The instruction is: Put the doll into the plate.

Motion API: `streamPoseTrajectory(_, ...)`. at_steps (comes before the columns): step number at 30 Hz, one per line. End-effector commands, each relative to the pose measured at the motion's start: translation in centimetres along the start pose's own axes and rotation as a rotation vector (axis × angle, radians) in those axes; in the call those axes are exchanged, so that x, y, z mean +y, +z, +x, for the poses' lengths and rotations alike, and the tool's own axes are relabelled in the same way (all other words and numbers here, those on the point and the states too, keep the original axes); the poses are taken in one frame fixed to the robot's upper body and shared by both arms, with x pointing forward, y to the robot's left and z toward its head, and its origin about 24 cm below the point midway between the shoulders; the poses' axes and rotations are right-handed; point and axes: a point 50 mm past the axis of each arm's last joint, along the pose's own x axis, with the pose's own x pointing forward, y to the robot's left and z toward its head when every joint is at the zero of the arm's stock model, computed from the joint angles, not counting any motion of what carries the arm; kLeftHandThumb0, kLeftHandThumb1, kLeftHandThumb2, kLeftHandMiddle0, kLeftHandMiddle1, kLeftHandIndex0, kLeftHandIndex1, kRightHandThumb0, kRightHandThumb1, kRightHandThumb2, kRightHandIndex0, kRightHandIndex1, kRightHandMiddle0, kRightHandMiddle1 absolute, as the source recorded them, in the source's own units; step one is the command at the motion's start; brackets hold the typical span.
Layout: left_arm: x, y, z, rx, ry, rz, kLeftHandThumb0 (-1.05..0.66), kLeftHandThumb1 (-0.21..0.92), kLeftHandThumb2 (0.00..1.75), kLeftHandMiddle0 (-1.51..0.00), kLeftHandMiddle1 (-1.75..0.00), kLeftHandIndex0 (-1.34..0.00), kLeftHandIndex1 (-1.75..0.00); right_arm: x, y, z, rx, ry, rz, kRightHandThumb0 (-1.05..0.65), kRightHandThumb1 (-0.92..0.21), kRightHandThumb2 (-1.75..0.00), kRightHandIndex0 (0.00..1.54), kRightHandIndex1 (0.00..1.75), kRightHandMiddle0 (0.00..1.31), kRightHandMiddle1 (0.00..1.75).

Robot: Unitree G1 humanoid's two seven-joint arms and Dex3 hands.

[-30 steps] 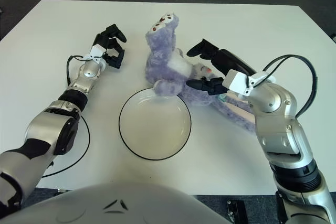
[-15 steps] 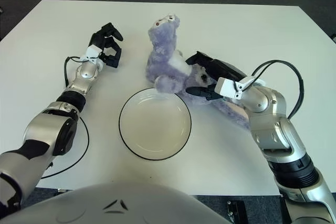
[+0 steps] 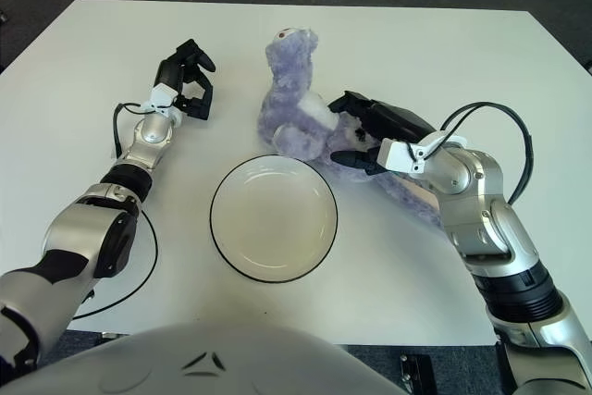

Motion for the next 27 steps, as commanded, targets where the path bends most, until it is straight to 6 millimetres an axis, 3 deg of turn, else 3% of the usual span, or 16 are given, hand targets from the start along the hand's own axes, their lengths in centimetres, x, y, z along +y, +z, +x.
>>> streamPoseTrajectory(1,0.1,0.1,-0.3,-0.021,0.006,0.008,0.0,0.03,1.57,-0.82,-1.53,-0.69,-1.75,-0.2,-0.2,0.2,0.03,0.024,-0.046,-1.04,-0.92,-0.75,0.18,0.93,0.0,0.76)
streamPoseTrajectory(27,0.1,0.3,-0.5,-0.051,0.023,0.001,0.0,0.01,1.58,-0.86,-1.52,-0.68,-1.75,1.0,-0.9,1.1,0.053,0.152,-0.107,-1.05,-0.92,-0.76,0.08,0.62,0.0,0.74)
